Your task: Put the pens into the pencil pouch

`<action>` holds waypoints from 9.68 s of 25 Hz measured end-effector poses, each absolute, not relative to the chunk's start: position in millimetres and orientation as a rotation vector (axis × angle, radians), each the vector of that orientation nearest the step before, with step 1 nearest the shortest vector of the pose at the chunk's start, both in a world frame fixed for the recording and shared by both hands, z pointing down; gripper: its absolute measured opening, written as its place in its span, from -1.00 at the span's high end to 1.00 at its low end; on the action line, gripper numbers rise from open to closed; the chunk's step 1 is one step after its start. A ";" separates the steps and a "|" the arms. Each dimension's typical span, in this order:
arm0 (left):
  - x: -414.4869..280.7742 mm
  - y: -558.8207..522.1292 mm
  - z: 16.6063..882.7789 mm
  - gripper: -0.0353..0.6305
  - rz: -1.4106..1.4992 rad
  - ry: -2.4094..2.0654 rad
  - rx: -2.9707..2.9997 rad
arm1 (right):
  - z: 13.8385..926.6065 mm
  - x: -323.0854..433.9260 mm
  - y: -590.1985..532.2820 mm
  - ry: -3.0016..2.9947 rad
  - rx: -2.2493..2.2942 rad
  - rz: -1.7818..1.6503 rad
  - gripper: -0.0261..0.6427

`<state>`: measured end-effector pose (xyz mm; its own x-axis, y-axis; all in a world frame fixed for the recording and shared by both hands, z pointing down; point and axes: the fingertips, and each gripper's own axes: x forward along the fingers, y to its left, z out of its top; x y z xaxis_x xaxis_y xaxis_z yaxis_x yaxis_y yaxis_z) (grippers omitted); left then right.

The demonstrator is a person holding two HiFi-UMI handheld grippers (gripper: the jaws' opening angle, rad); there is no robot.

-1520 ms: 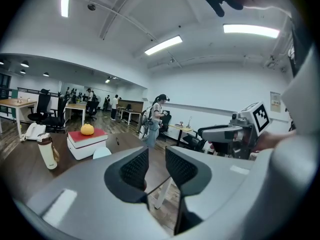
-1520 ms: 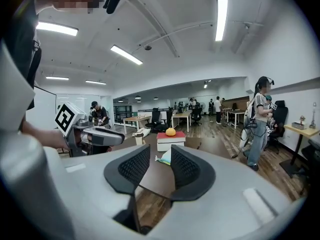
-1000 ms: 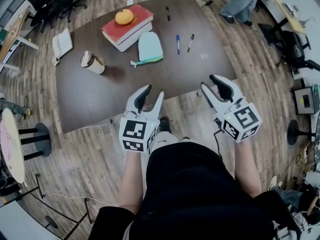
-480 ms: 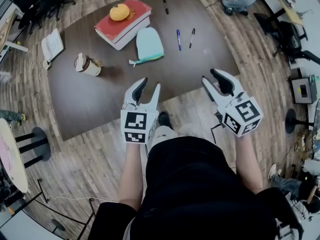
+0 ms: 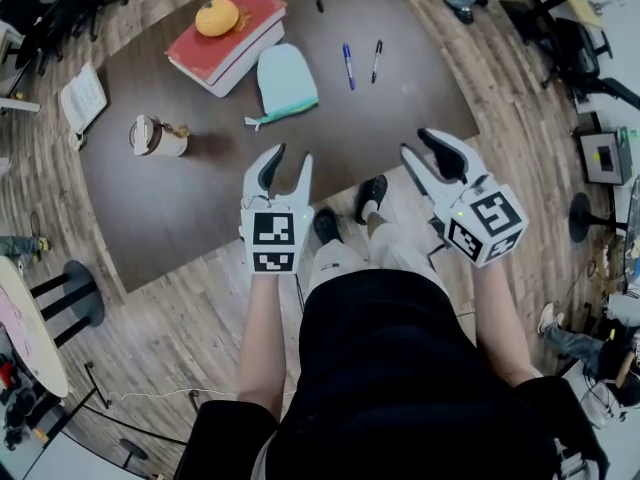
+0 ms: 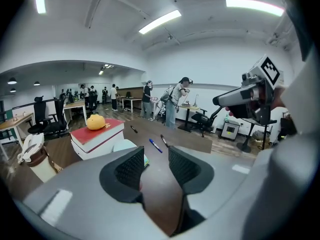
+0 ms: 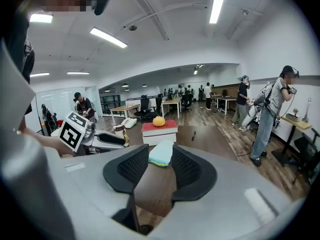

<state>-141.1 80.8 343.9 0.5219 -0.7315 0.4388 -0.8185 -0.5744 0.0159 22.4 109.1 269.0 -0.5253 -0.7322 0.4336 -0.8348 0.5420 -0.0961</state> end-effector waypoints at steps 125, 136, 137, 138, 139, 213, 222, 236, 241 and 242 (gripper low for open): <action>-142.0 -115.0 451.3 0.82 0.380 -1.353 1.912 | 381.1 66.5 -59.9 -2.428 1.115 0.760 0.54; -141.3 -125.3 441.1 0.82 0.293 -1.289 1.914 | 418.1 53.0 -73.5 -2.340 1.187 0.811 0.54; -141.5 -126.1 440.1 0.82 0.283 -1.284 1.915 | 422.0 50.9 -74.7 -2.334 1.182 0.808 0.54; -141.8 -126.8 439.3 0.82 0.275 -1.279 1.916 | 426.2 48.8 -75.9 -2.326 1.178 0.804 0.54; -142.2 -127.2 439.1 0.82 0.271 -1.275 1.916 | 430.6 47.1 -77.0 -2.317 1.174 0.799 0.54; -151.4 -134.9 435.8 0.82 0.232 -1.239 1.916 | 560.0 21.9 -108.7 -2.018 1.239 0.696 0.79; -149.7 -129.7 434.1 0.82 0.195 -1.234 1.864 | 530.9 30.2 -102.7 -2.034 1.261 0.663 0.79; -148.7 -126.1 440.3 0.82 0.217 -1.257 1.817 | 454.4 50.5 -104.5 -2.157 1.281 0.648 0.79; -141.3 -129.7 439.5 0.82 0.188 -1.251 1.810 | 429.4 49.2 -99.3 -2.200 1.269 0.668 0.79; -139.7 -130.3 439.1 0.82 0.185 -1.249 1.811 | 424.9 48.9 -98.2 -2.206 1.267 0.666 0.79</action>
<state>-139.7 -130.3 439.1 0.4786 -0.6726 0.5643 -0.8073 -0.0844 0.5841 48.9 -98.2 424.9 -0.4376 -0.6324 0.6392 -0.8804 0.4458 -0.1616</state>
